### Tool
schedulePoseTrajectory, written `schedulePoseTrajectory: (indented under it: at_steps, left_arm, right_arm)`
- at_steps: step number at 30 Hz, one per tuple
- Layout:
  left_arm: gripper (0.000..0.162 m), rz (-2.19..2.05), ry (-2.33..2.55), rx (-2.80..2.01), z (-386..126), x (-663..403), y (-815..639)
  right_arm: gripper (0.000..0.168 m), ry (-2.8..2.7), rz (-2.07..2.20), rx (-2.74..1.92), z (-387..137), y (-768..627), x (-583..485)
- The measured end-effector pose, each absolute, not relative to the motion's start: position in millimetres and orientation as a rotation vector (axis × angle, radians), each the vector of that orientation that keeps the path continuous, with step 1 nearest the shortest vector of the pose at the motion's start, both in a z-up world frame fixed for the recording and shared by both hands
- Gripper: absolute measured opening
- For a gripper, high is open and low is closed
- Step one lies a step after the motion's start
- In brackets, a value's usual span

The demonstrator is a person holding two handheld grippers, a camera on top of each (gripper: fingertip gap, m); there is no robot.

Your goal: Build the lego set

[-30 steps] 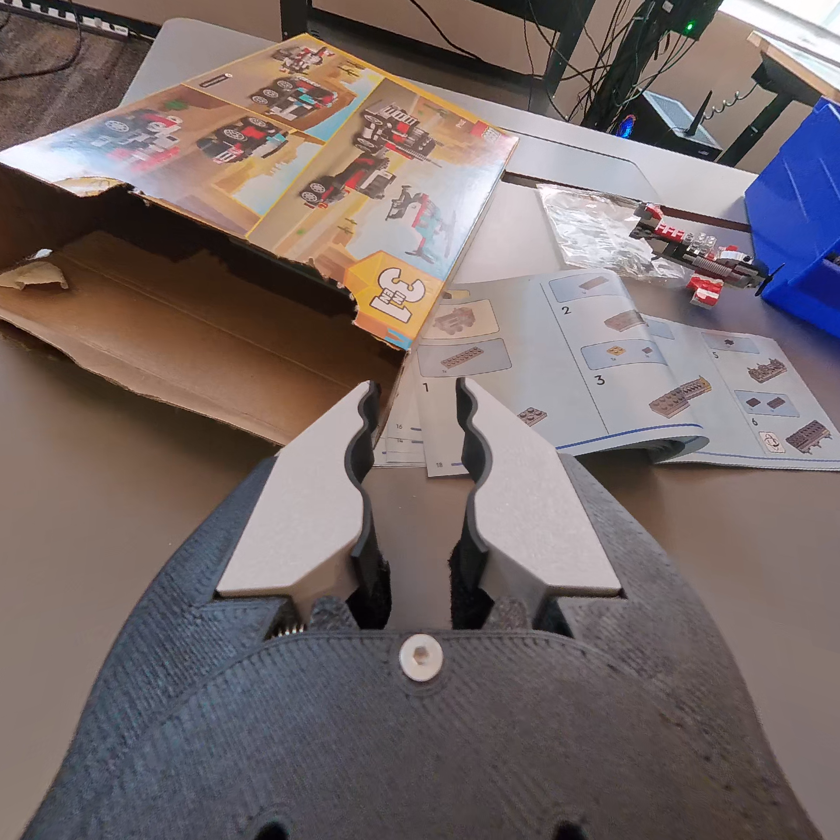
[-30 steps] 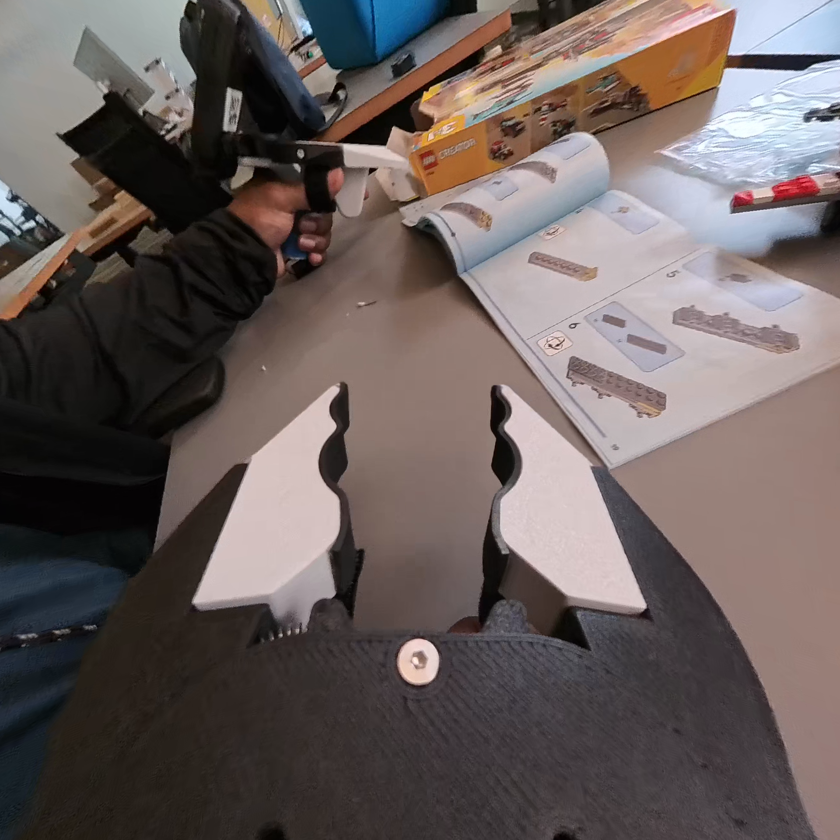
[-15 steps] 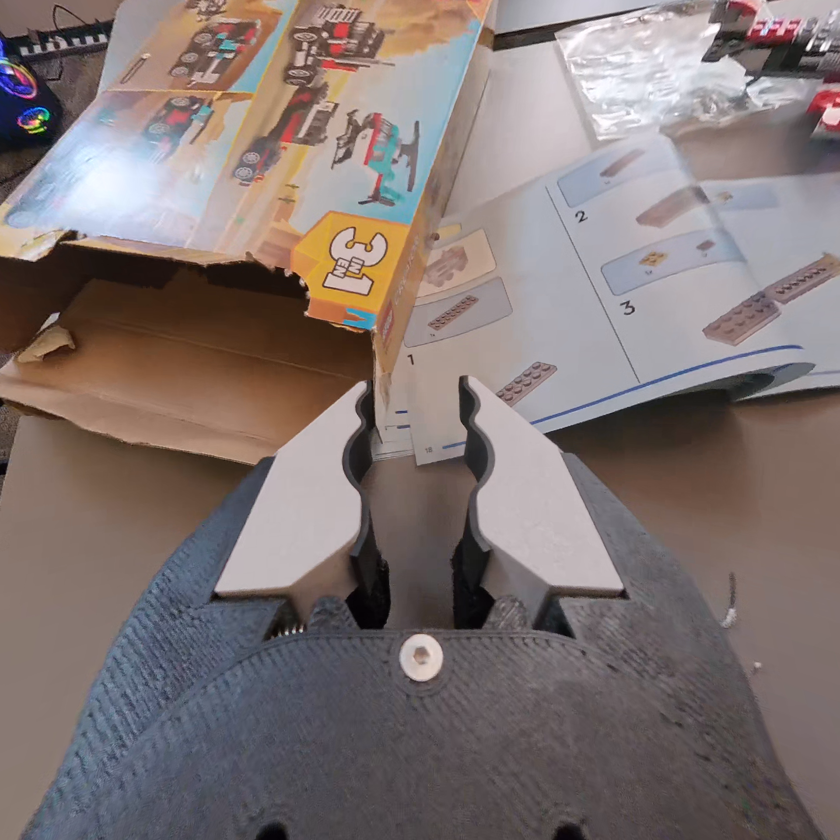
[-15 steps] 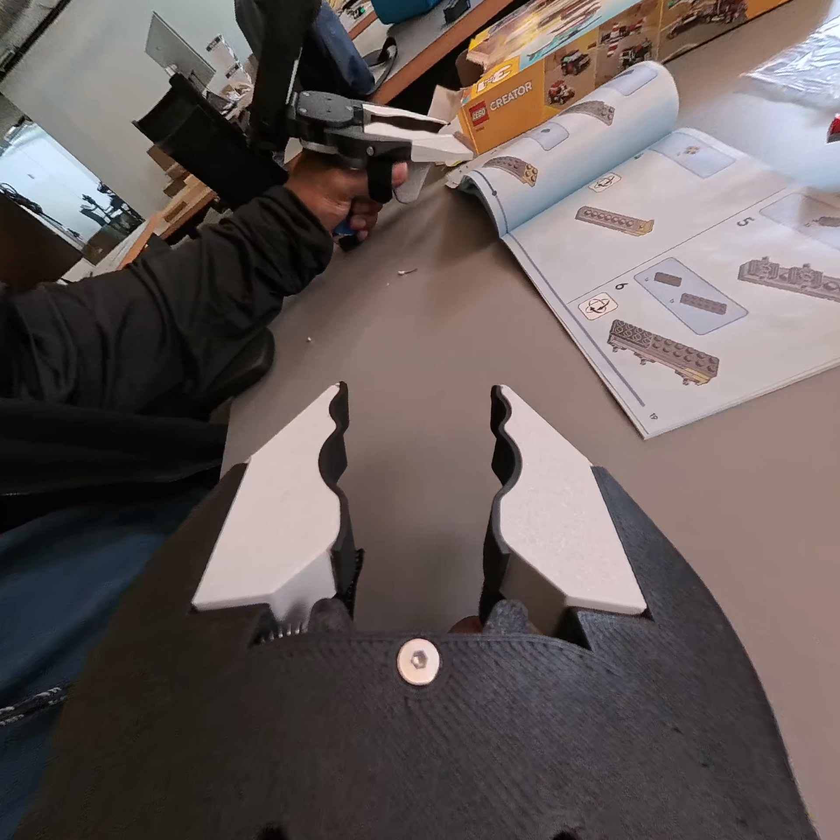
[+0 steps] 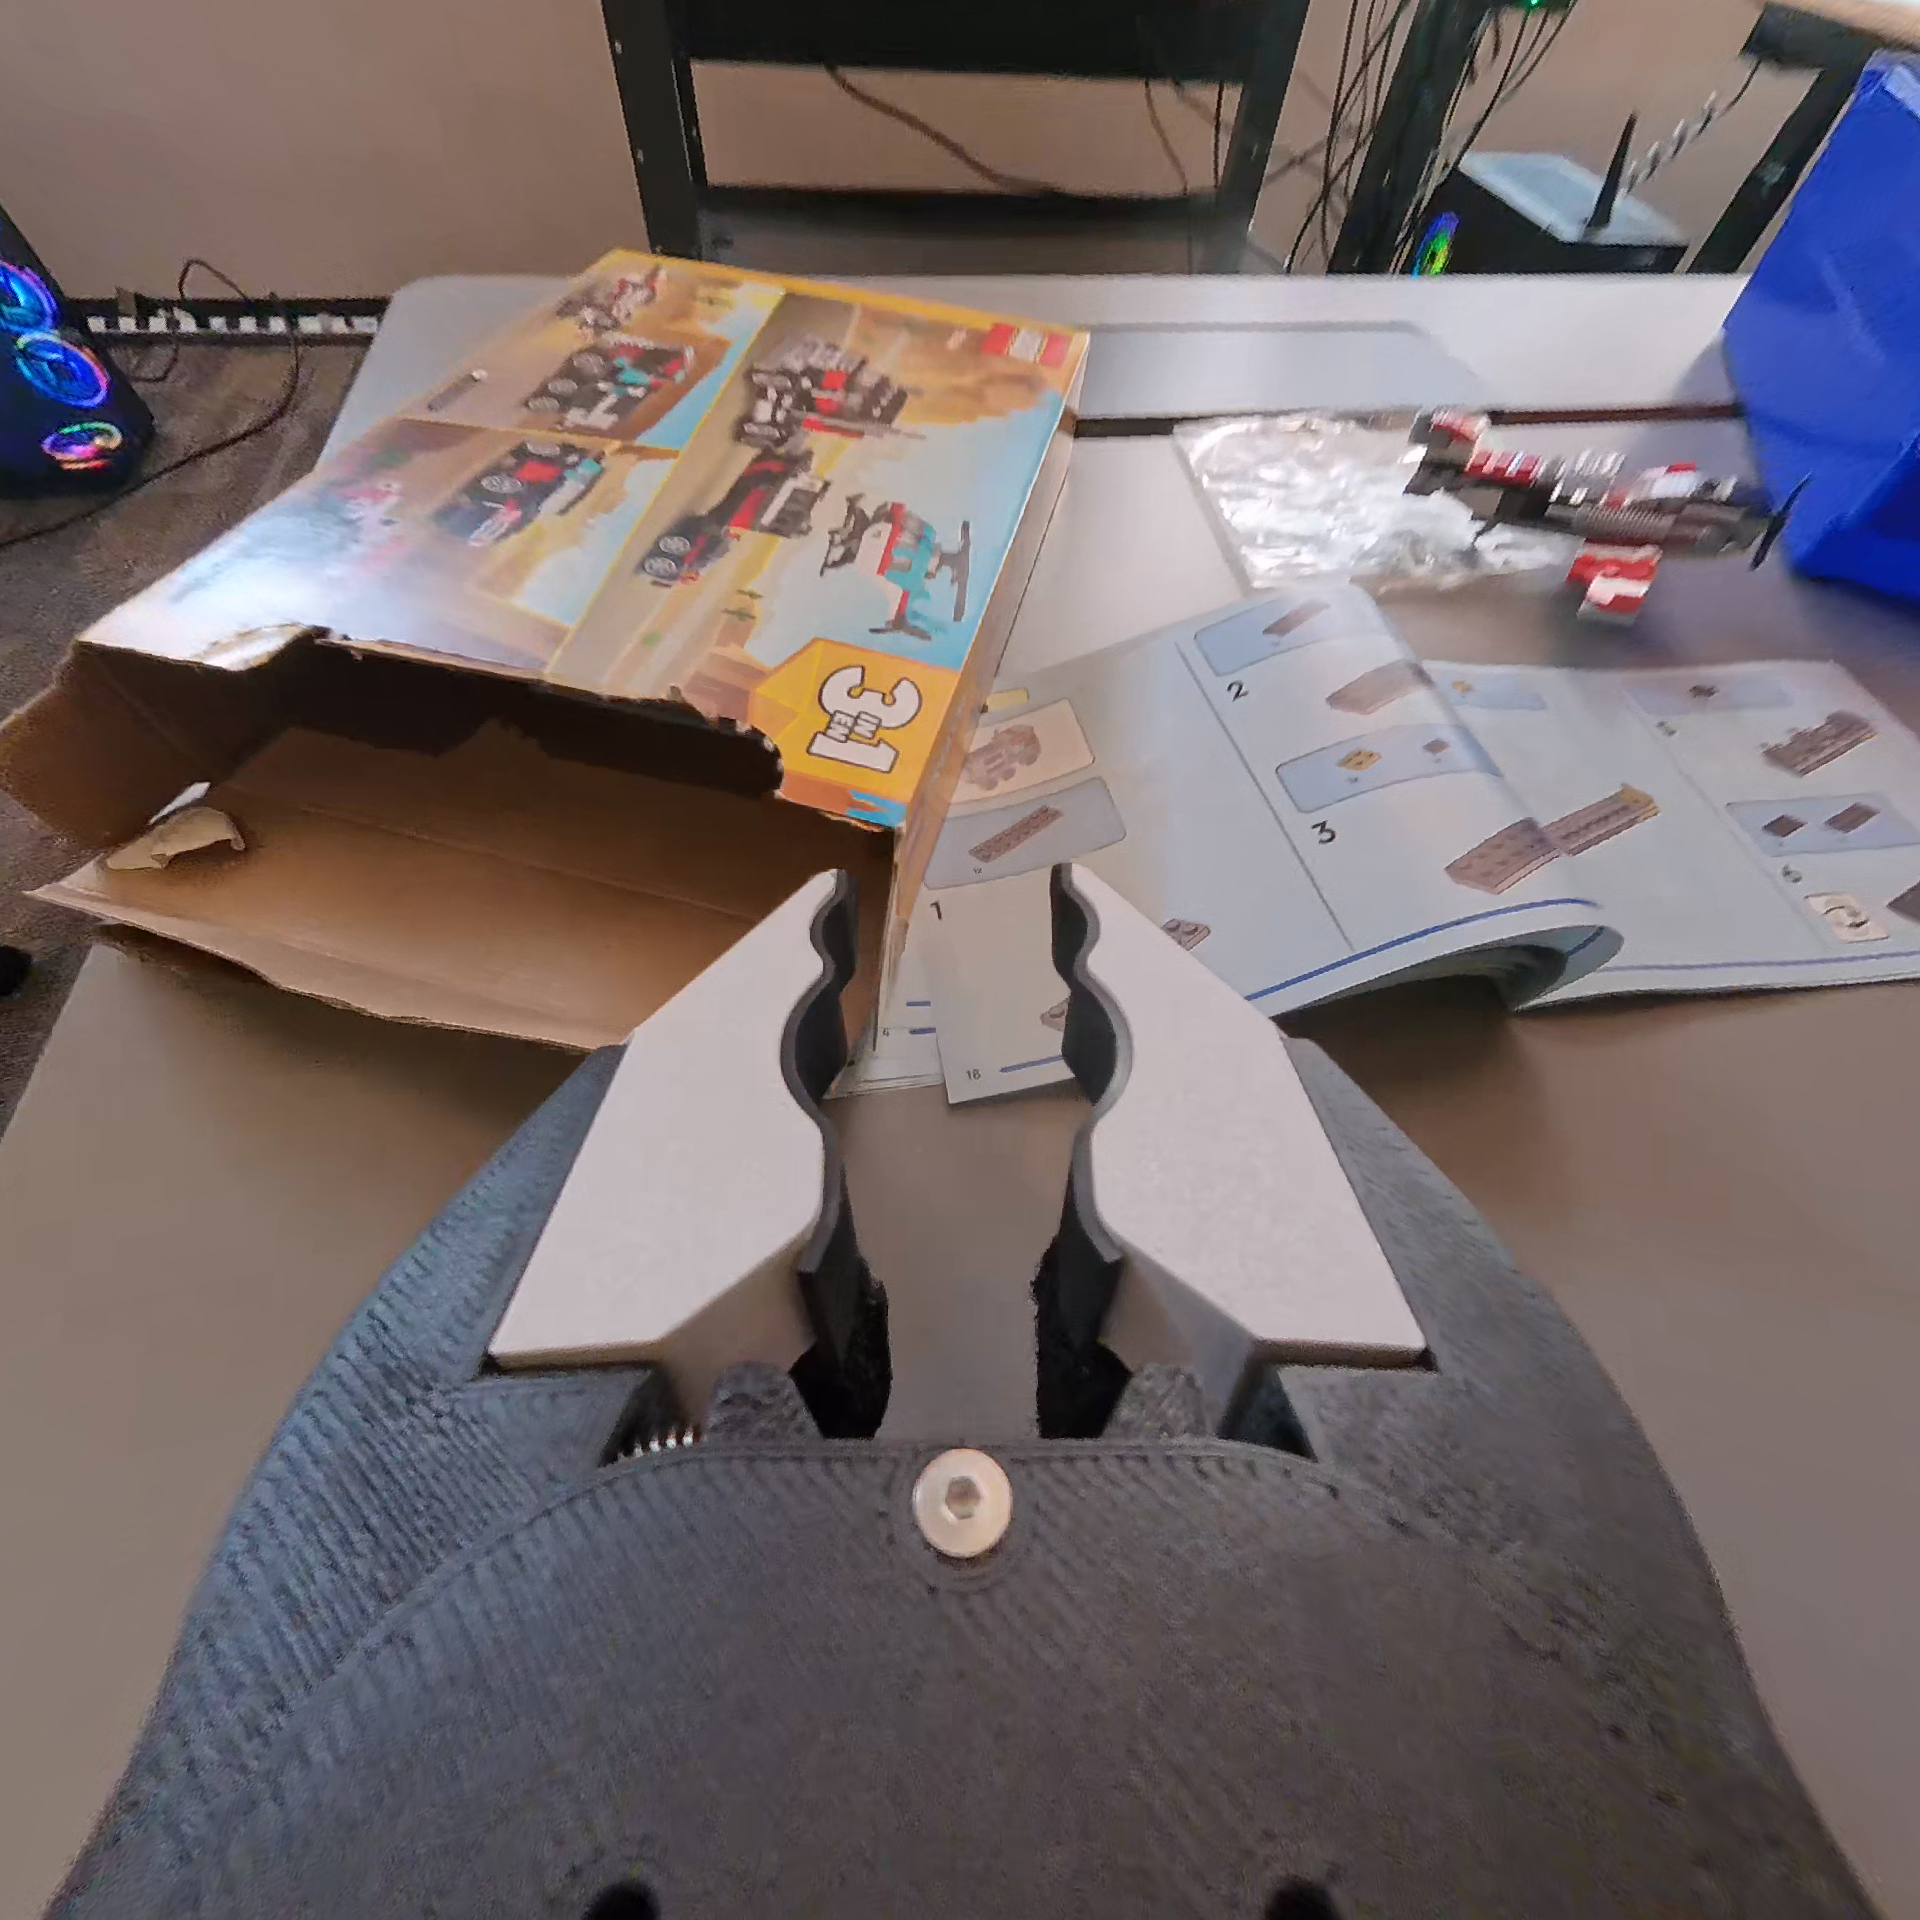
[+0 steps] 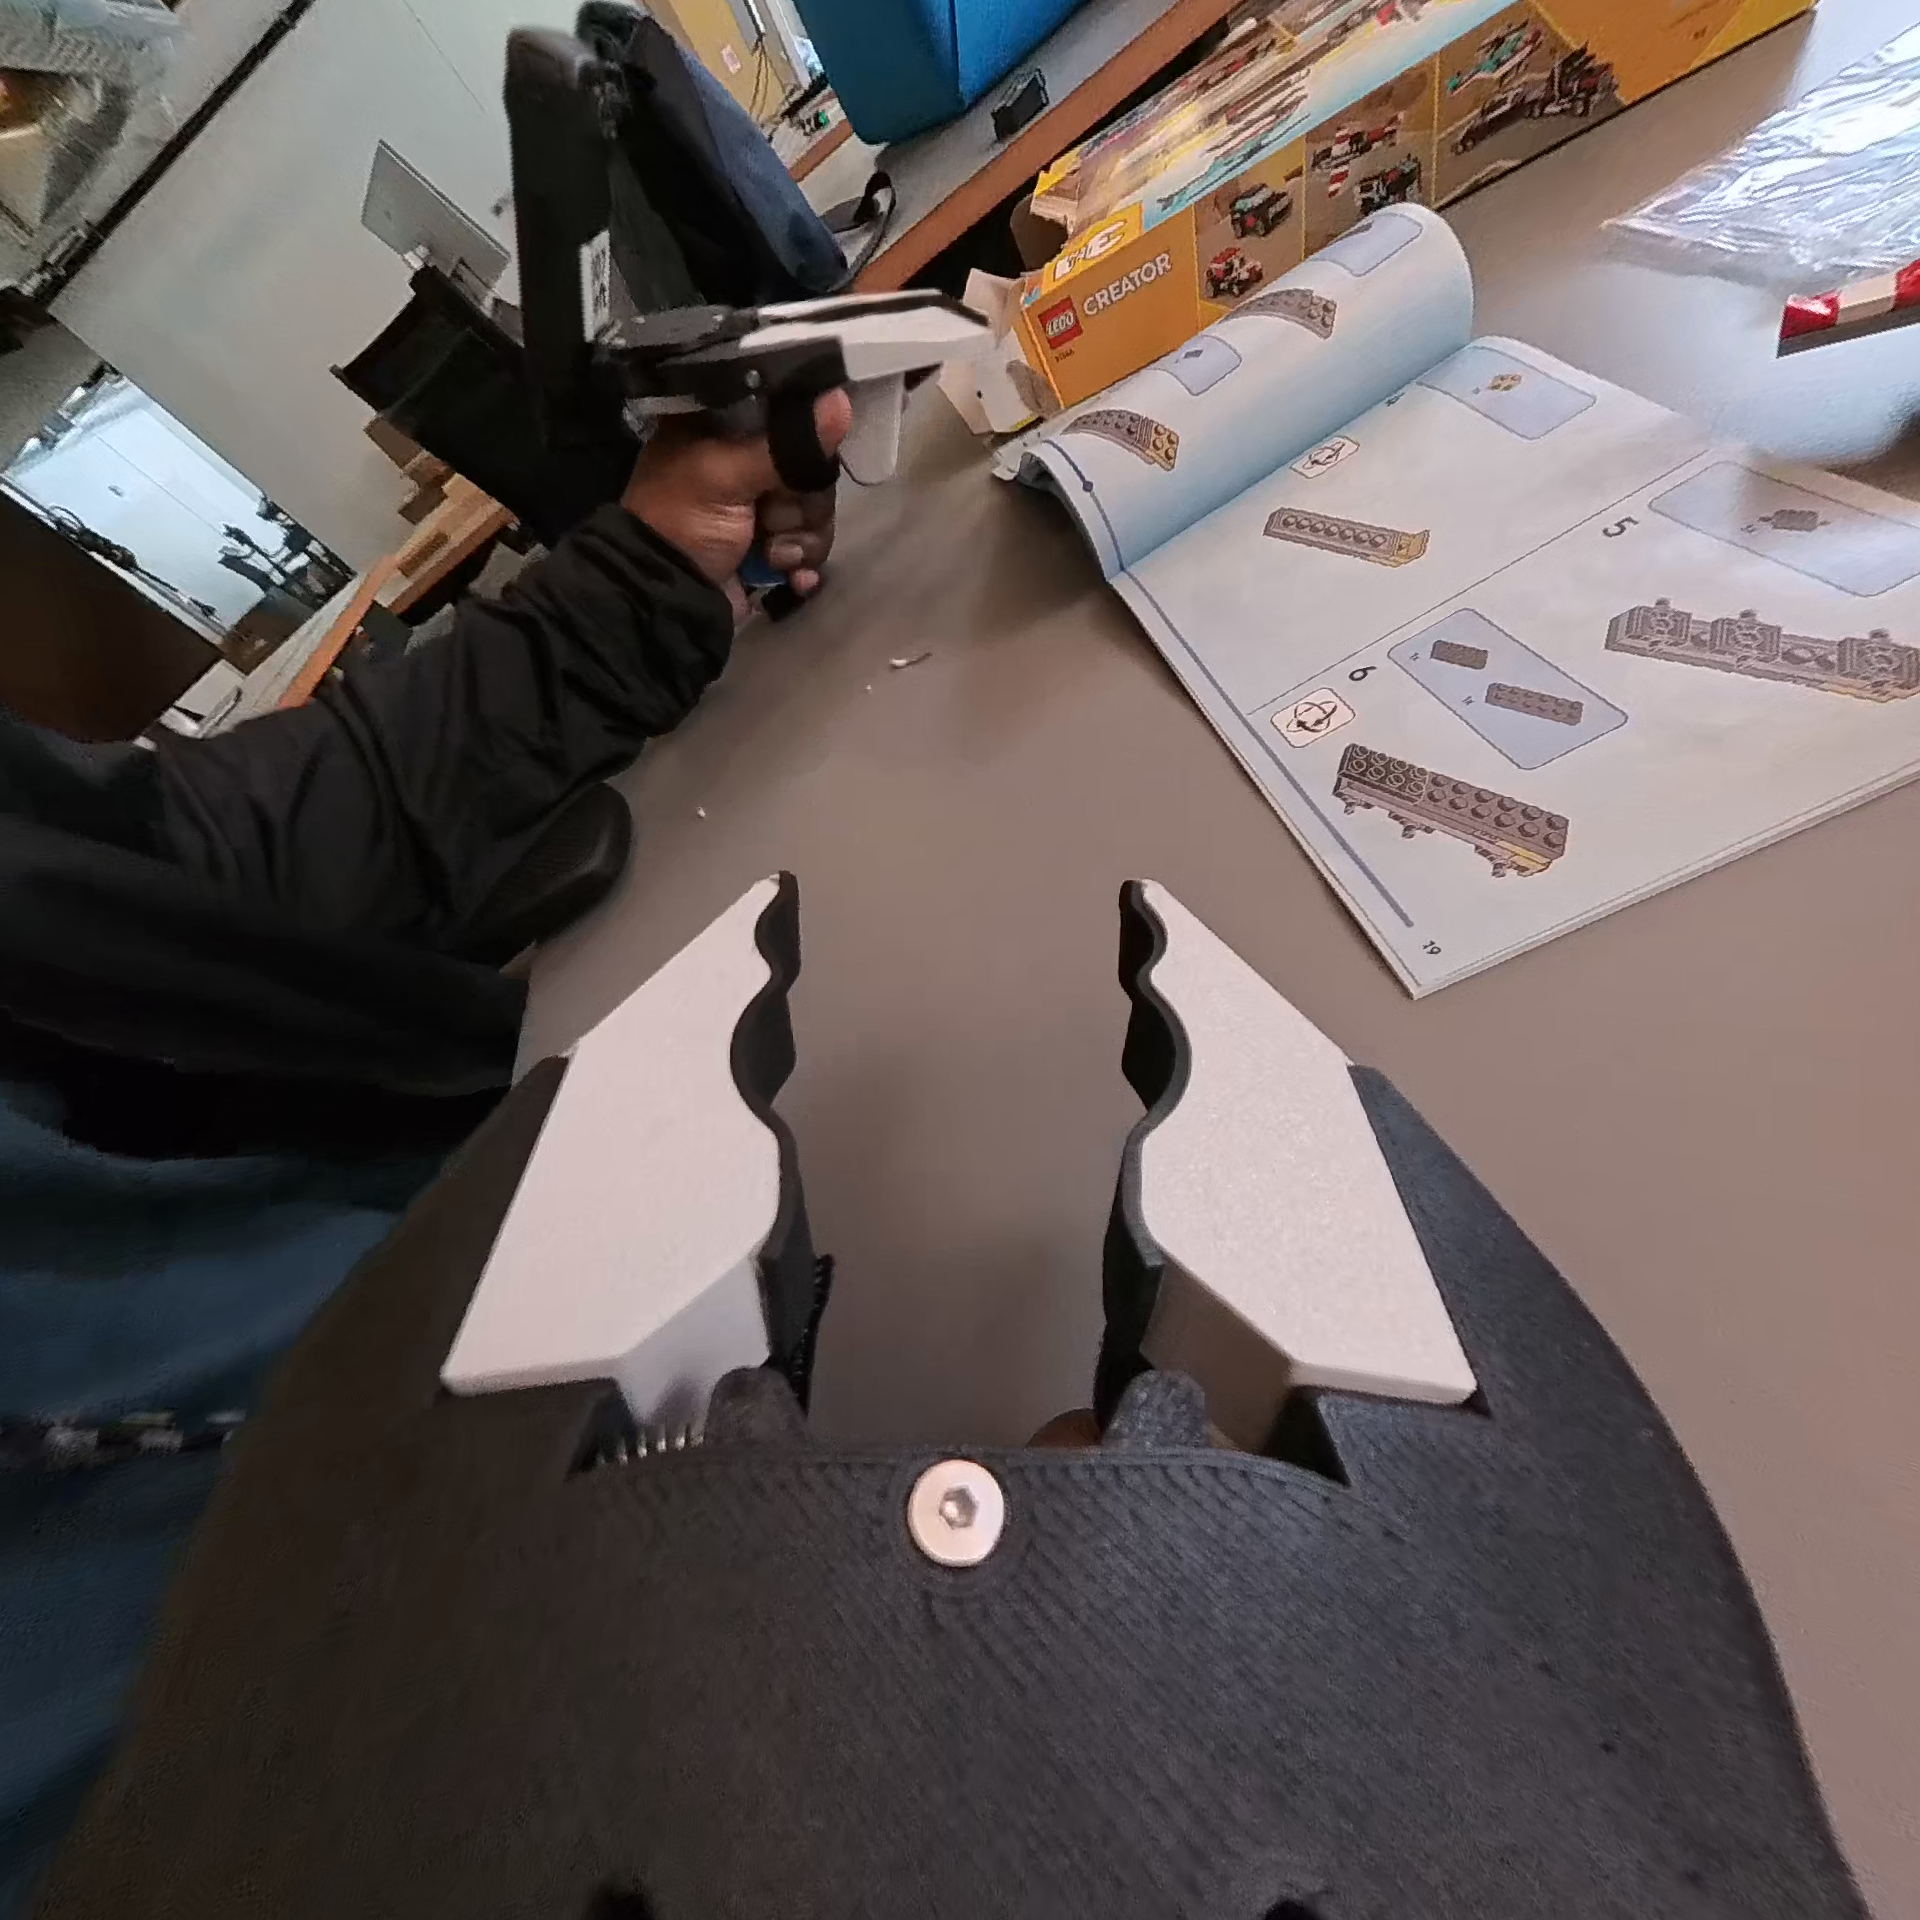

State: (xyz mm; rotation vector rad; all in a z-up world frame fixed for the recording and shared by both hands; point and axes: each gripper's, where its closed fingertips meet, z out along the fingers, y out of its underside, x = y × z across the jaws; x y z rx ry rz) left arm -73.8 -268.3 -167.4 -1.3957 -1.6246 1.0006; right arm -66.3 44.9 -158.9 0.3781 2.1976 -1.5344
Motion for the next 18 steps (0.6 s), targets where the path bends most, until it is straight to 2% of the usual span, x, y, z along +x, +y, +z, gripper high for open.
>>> schedulePoseTrajectory:
  at_steps: [9, 18]
  left_arm:
    - [0.037, 0.986, -1.485, -1.230, -141.6, -63.4, -267.7]
    - [0.038, 0.859, -1.562, -1.280, -158.8, -65.0, -252.5]
  right_arm:
    - [0.058, 2.122, -1.594, 0.369, -149.3, 36.6, -73.1]
    - [0.052, 2.256, -1.517, 0.359, -164.1, 27.8, -70.7]
